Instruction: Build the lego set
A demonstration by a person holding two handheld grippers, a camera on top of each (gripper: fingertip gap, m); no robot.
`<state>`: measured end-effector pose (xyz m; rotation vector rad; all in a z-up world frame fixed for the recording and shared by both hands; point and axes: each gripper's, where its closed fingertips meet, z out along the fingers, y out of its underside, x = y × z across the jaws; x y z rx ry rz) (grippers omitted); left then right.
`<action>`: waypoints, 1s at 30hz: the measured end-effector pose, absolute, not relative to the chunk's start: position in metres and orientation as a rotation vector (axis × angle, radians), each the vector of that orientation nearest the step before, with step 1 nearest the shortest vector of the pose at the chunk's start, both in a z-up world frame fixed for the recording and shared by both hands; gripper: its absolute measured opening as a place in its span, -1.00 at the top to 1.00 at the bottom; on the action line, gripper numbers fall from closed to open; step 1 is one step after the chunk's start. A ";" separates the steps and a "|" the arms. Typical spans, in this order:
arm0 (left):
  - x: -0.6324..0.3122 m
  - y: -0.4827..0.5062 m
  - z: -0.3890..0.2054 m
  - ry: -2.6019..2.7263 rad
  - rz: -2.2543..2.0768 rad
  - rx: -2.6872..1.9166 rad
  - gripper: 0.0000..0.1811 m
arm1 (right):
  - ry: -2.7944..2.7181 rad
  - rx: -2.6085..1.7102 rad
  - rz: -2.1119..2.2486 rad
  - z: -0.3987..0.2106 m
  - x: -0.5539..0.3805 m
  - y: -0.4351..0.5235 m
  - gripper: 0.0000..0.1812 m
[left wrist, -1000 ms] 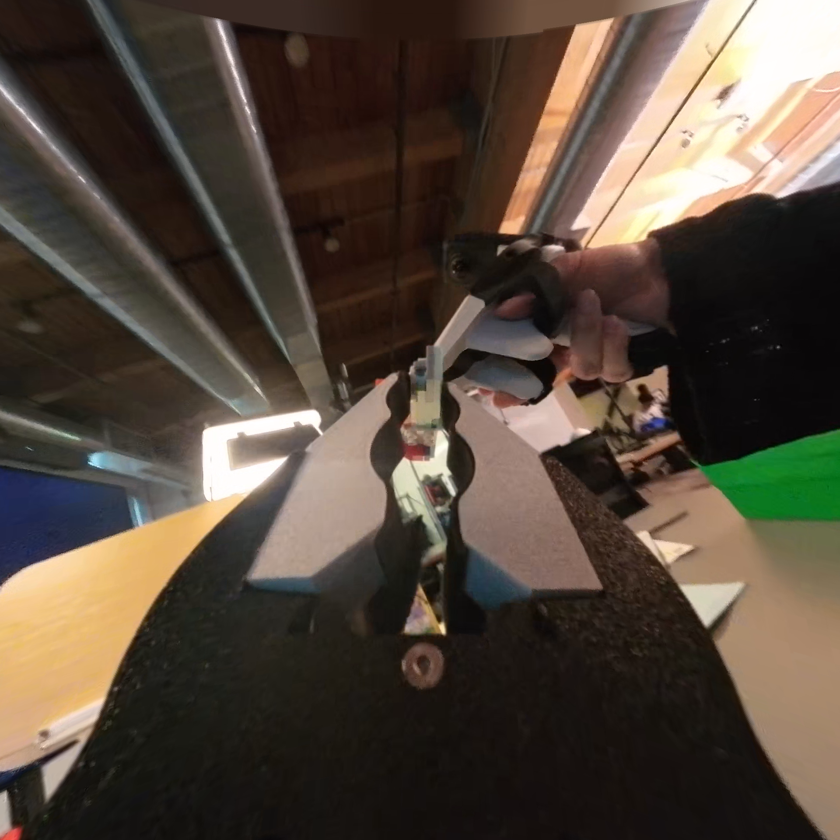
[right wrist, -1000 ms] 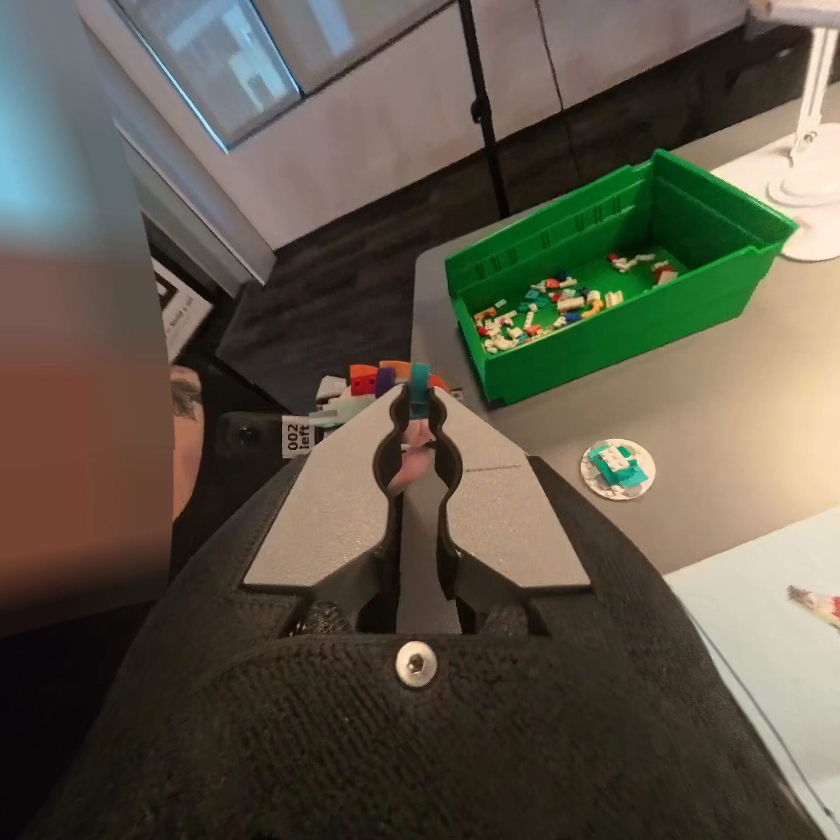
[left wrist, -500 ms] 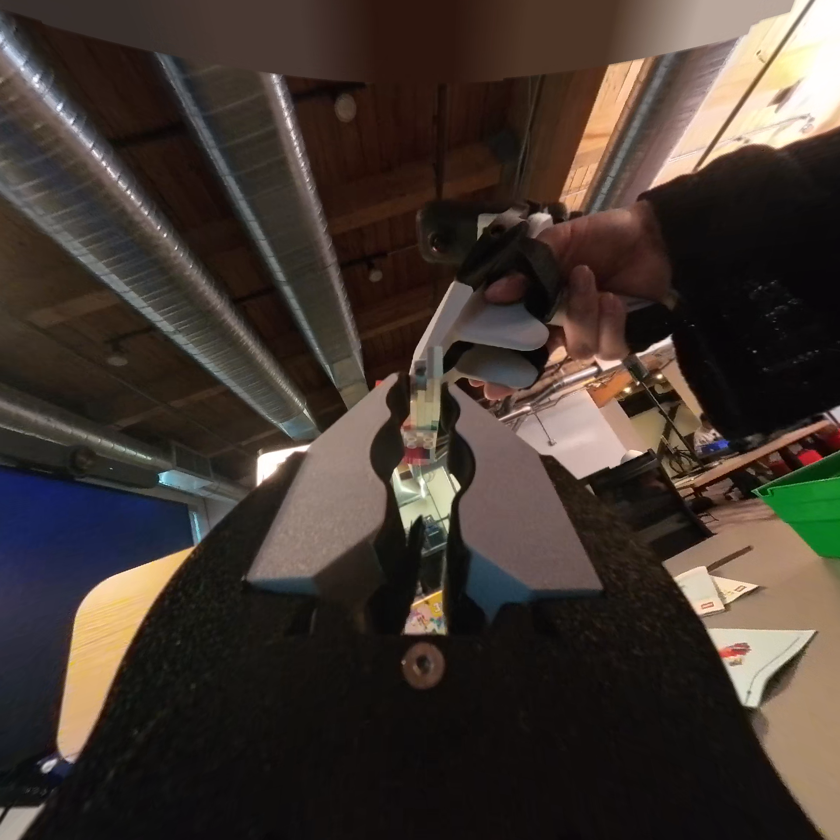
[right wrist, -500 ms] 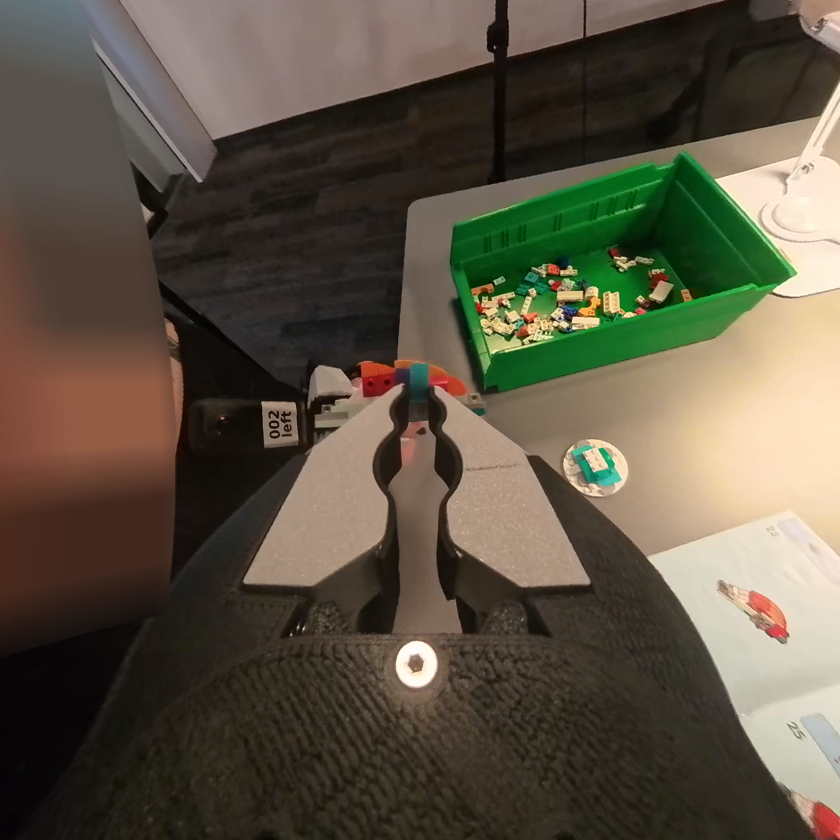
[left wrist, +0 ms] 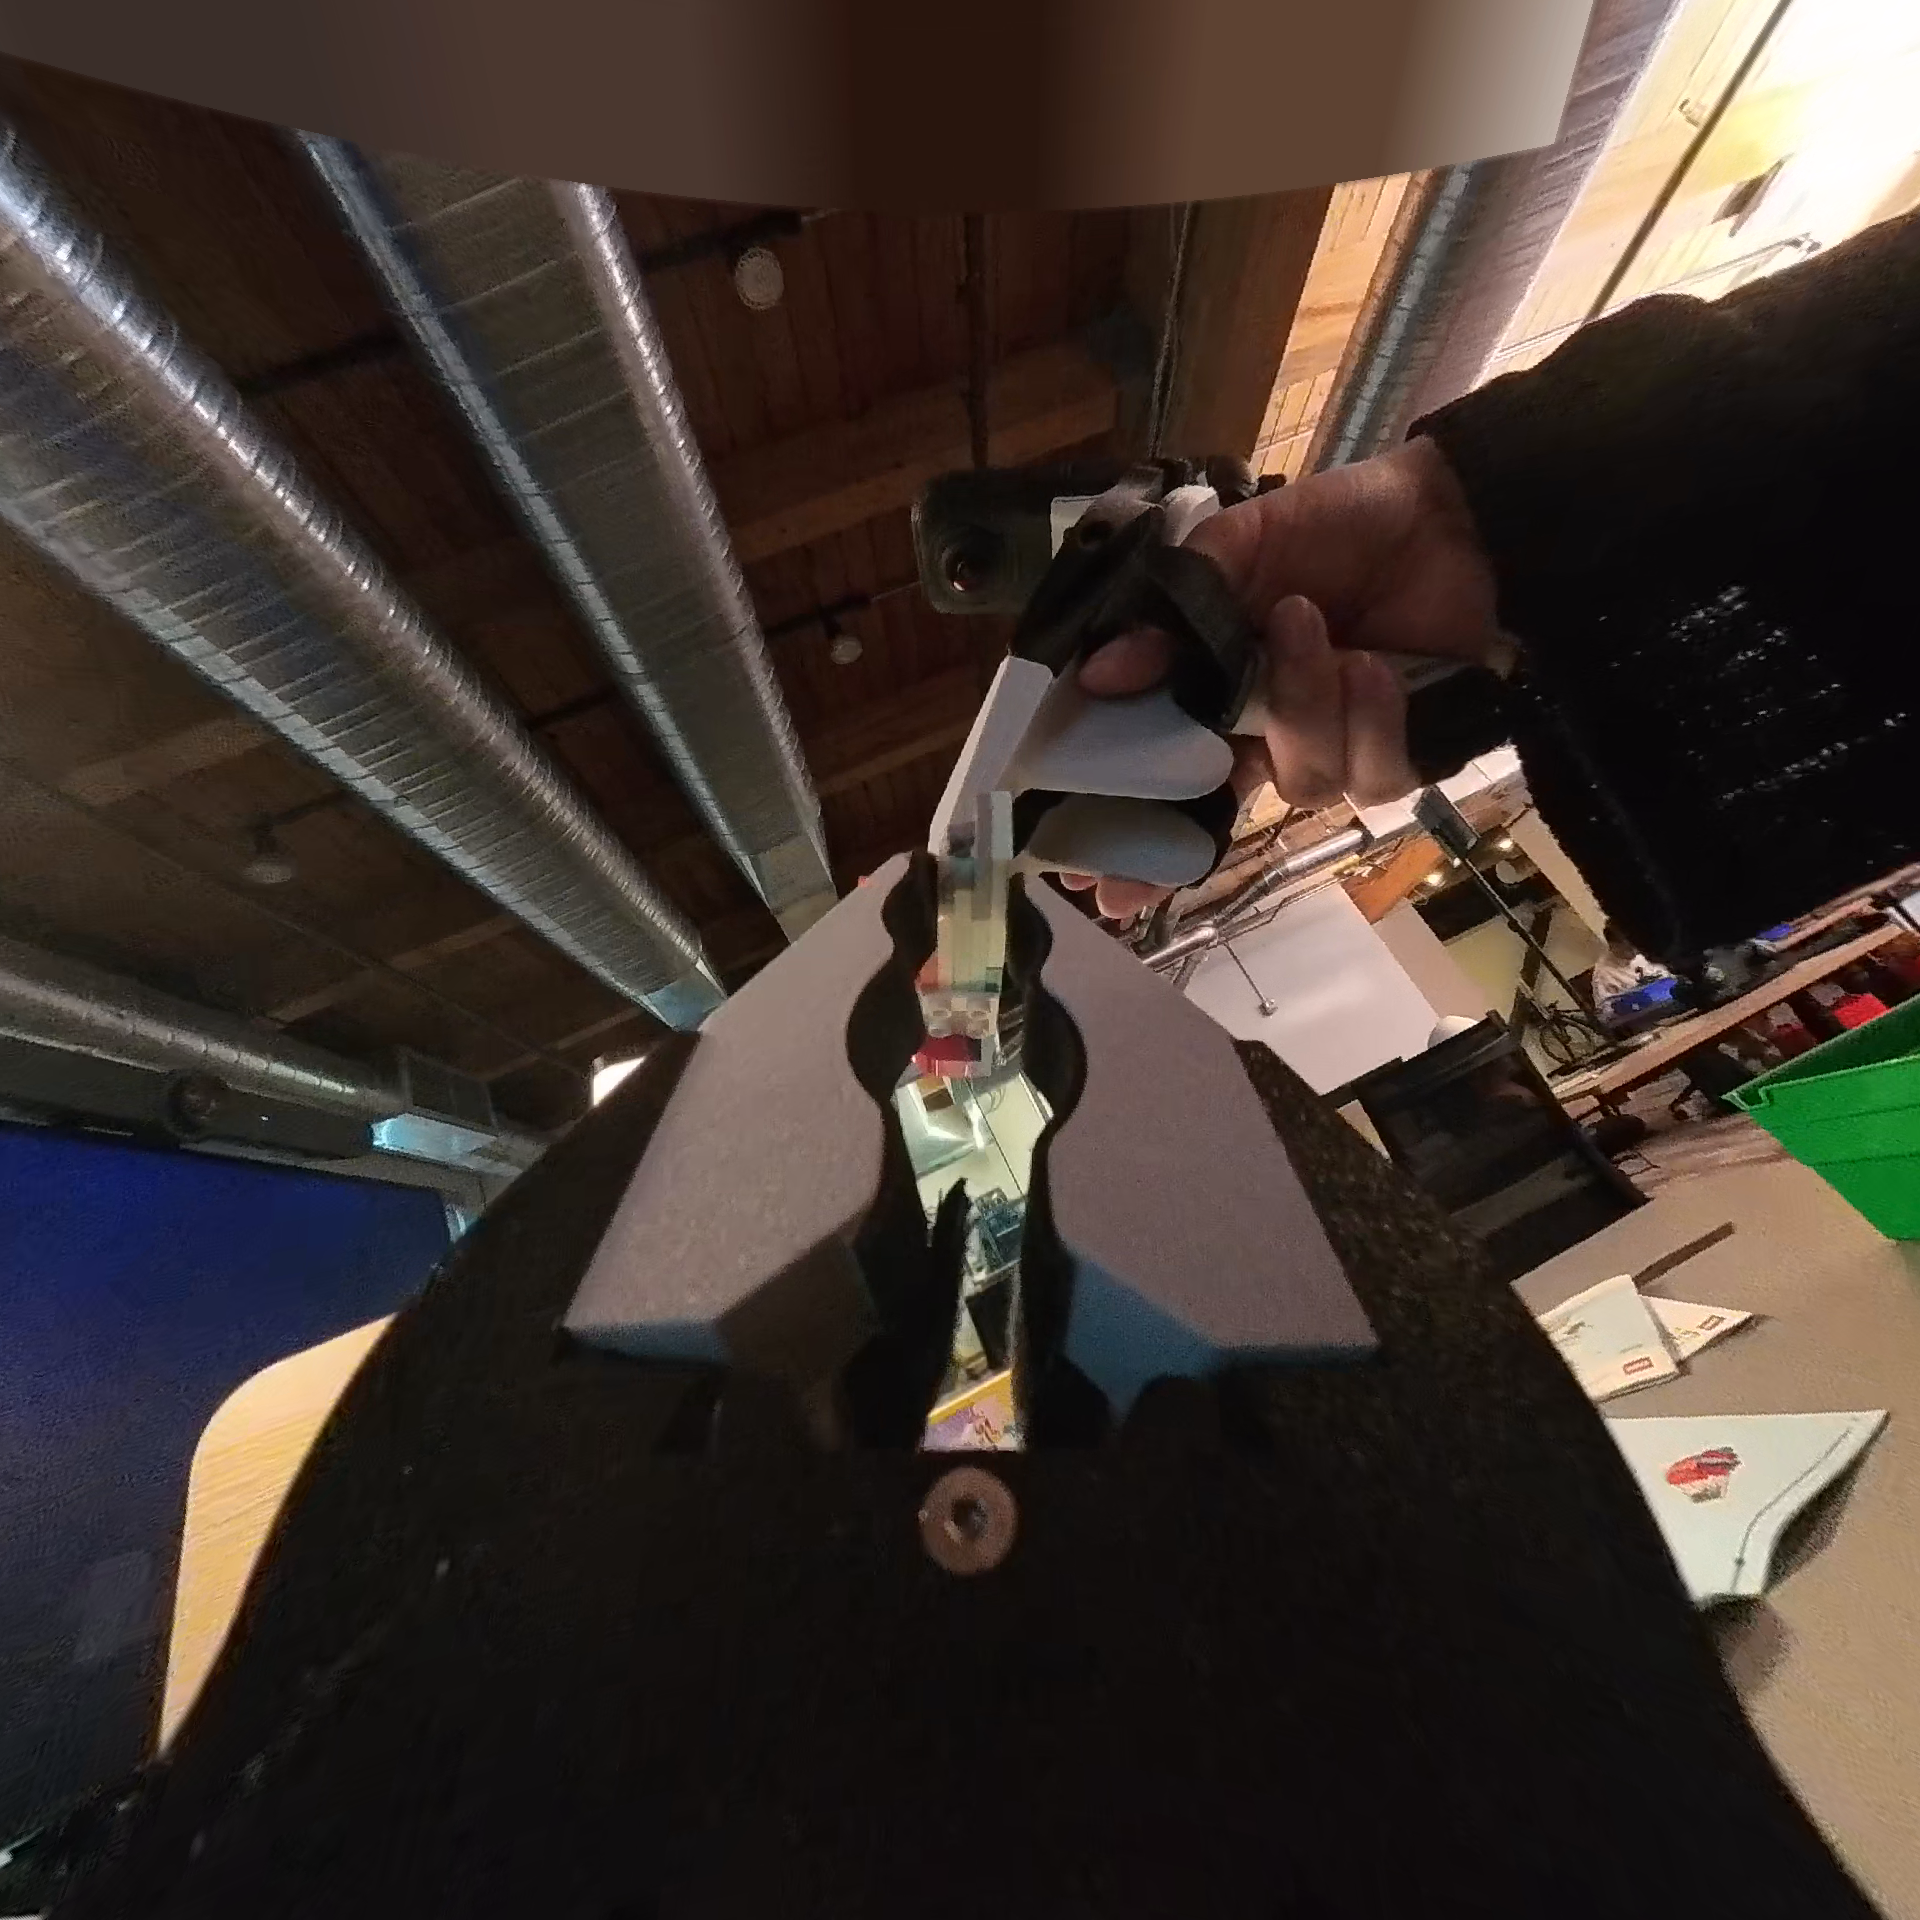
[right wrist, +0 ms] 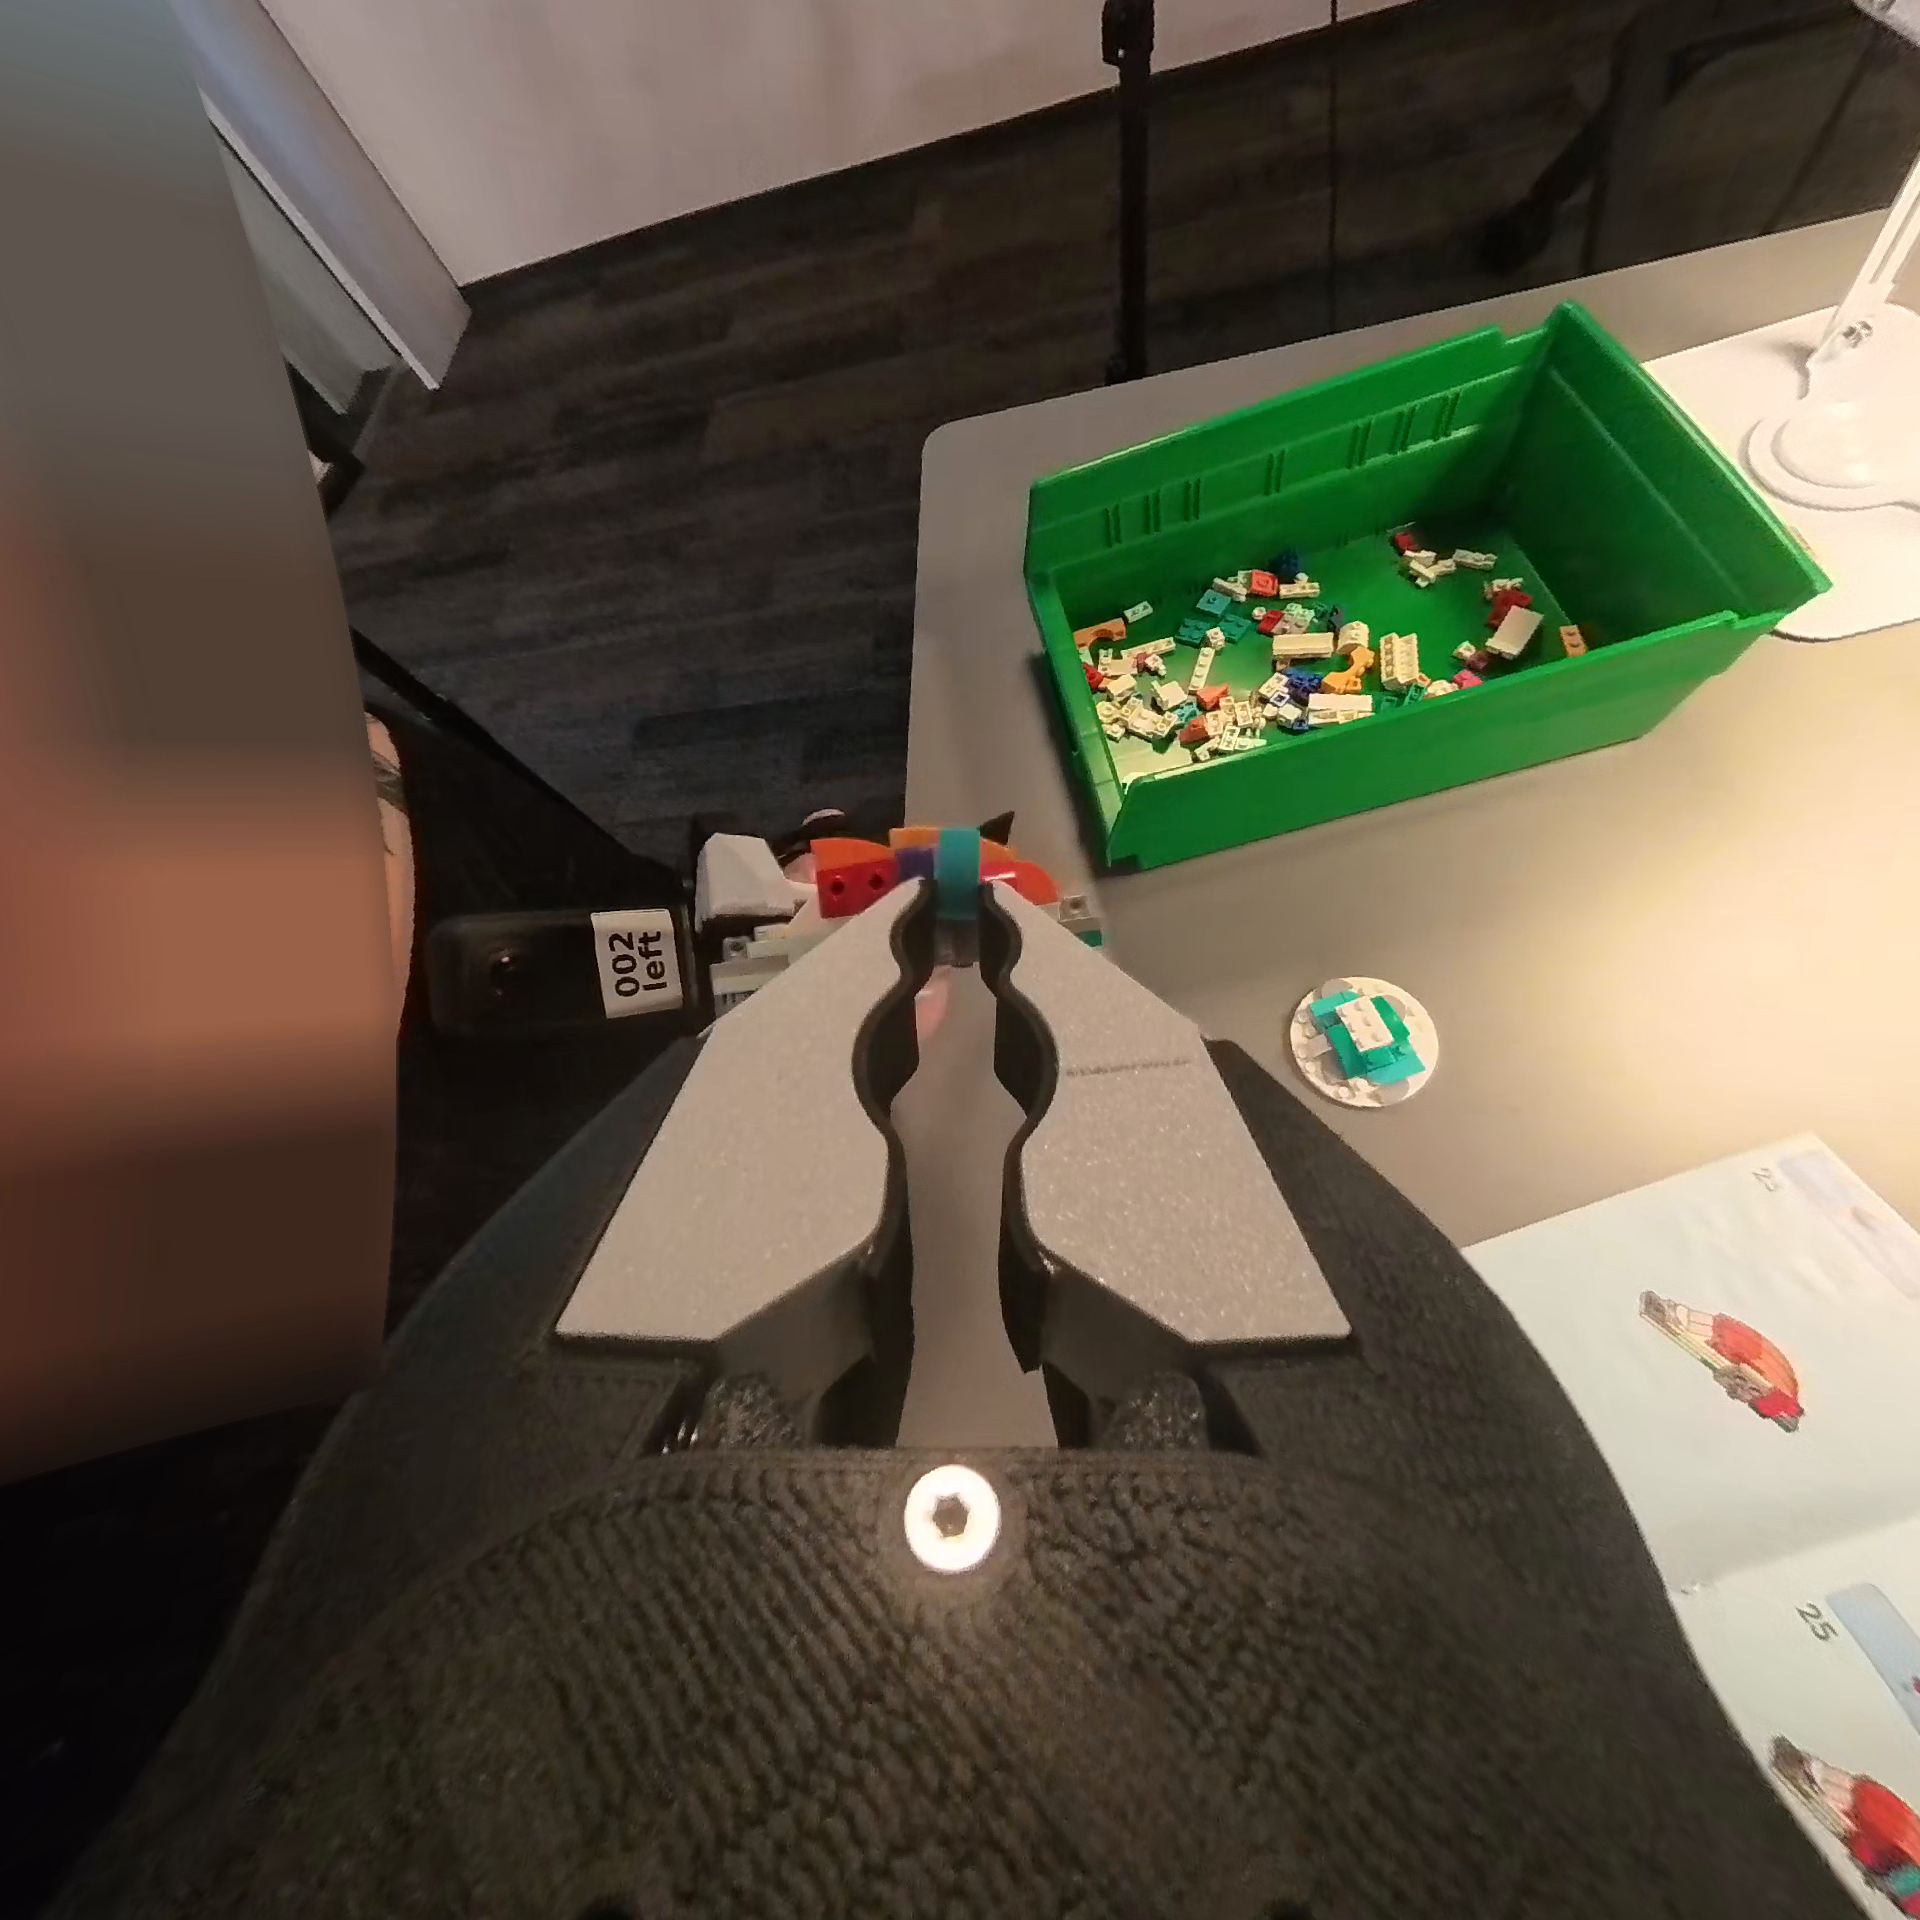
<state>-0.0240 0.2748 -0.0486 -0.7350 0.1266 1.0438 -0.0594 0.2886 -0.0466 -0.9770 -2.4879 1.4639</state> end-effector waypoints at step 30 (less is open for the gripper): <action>-0.018 0.277 -0.056 0.163 1.029 -0.731 0.88 | -2.495 -0.932 1.426 -0.052 -0.049 0.302 0.93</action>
